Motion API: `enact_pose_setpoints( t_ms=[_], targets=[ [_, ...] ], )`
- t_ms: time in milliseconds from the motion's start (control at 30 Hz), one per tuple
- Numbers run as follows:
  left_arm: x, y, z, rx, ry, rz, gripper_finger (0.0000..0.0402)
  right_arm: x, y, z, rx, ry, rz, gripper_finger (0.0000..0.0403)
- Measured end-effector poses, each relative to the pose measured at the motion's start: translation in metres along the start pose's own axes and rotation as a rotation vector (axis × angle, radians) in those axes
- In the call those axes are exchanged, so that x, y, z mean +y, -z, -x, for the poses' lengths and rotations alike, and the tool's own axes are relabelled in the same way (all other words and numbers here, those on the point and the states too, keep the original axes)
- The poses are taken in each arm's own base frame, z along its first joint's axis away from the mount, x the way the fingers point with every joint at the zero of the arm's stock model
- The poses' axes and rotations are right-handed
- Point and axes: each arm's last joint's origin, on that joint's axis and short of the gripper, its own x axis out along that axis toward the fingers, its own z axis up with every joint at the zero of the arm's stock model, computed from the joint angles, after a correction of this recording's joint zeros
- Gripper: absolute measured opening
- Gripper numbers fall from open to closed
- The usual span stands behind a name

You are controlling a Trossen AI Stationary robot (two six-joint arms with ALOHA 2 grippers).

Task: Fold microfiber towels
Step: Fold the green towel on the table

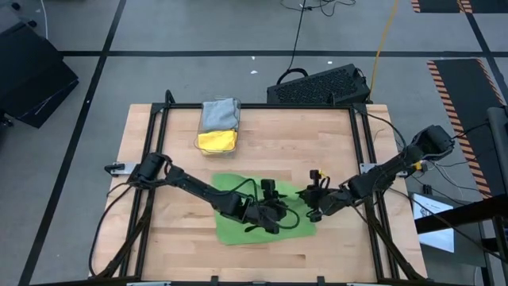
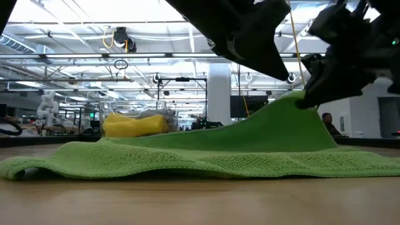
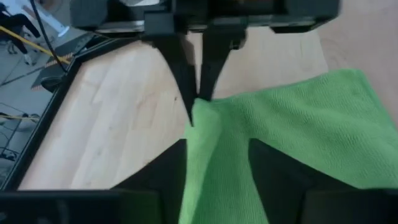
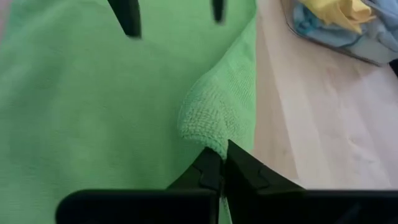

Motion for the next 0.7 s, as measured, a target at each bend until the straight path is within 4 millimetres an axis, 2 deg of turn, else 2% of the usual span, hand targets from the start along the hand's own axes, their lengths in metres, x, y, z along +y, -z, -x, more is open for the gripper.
enact_pose_setpoints(
  t_ms=[167,300,467,700],
  targets=[
    [-0.004,0.004,-0.005,0.01,-0.021,0.033,0.0236,0.003,-0.002,0.005,-0.02,-0.017,-0.014,0.0003],
    [-0.006,0.016,-0.001,0.11,-0.13,-0.028,0.0261,0.003,-0.002,0.006,-0.022,-0.021,-0.015,0.0003],
    [-0.002,0.019,0.021,0.217,-0.124,-0.044,0.0251,0.002,-0.005,0.012,-0.051,-0.032,-0.047,0.0003],
    [0.006,0.053,0.038,0.537,-0.167,-0.086,0.0224,-0.005,-0.009,0.022,-0.081,-0.043,-0.074,0.0004]
  ],
)
